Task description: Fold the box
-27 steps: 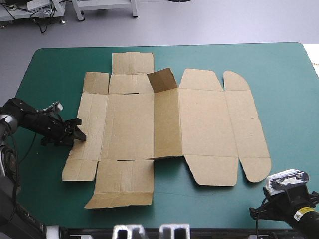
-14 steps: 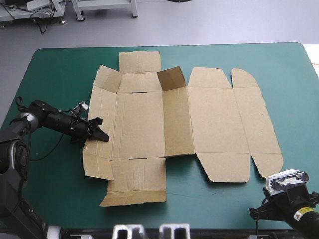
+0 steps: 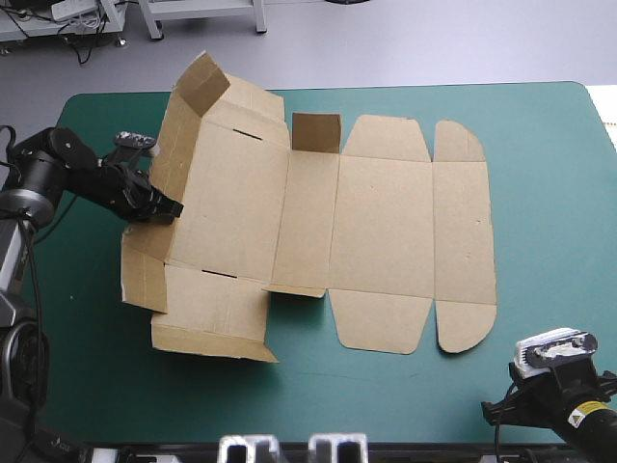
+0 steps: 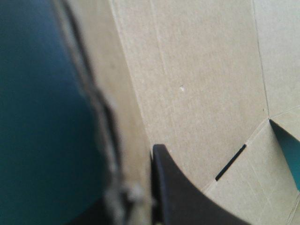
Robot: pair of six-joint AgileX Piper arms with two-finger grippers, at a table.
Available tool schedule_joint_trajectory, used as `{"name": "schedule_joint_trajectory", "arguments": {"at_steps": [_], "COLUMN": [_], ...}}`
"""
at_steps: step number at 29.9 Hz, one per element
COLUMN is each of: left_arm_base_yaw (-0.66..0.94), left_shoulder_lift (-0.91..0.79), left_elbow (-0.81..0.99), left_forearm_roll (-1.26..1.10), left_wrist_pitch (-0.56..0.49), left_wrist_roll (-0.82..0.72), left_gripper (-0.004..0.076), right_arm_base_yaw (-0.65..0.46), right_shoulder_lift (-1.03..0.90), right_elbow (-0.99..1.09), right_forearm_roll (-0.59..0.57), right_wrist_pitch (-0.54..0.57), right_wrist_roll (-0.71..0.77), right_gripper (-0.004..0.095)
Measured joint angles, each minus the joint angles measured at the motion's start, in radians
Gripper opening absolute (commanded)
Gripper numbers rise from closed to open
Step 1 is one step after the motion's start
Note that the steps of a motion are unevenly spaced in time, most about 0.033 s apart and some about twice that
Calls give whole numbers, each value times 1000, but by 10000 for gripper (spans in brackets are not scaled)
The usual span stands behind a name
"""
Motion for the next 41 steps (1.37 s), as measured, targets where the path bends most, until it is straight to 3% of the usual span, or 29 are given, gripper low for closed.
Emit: {"name": "schedule_joint_trajectory", "arguments": {"at_steps": [10,19,25,31,37,41], "left_arm_base_yaw": [-343,-666,-796,-865,-949,-1009], "left_shoulder_lift": [-41,-40,-32,-29,-29,-29], "left_elbow": [-143,-143,-143,-142,-62,50], "left_forearm_roll": [365,689,865,914,1190,1452], "left_wrist_pitch": [-13,-203,-346,-378,-430,-449], "left_wrist_roll": [-2,40,47,31,-189,-455], "left_gripper": [-10,-10,-10,-10,-10,-10], "right_arm_base_yaw": [0,0,0,0,0,0], "right_shoulder_lift": [0,0,0,0,8,56], "right_elbow": [0,0,0,-14,-157,-291], "right_forearm_roll": [1,6,7,16,25,60], "right_wrist_pitch": [-1,-4,-5,-5,-6,1], "right_wrist_roll": [0,0,-4,-49,-46,-37], "right_gripper": [-24,-24,-24,-23,-23,-23]}}
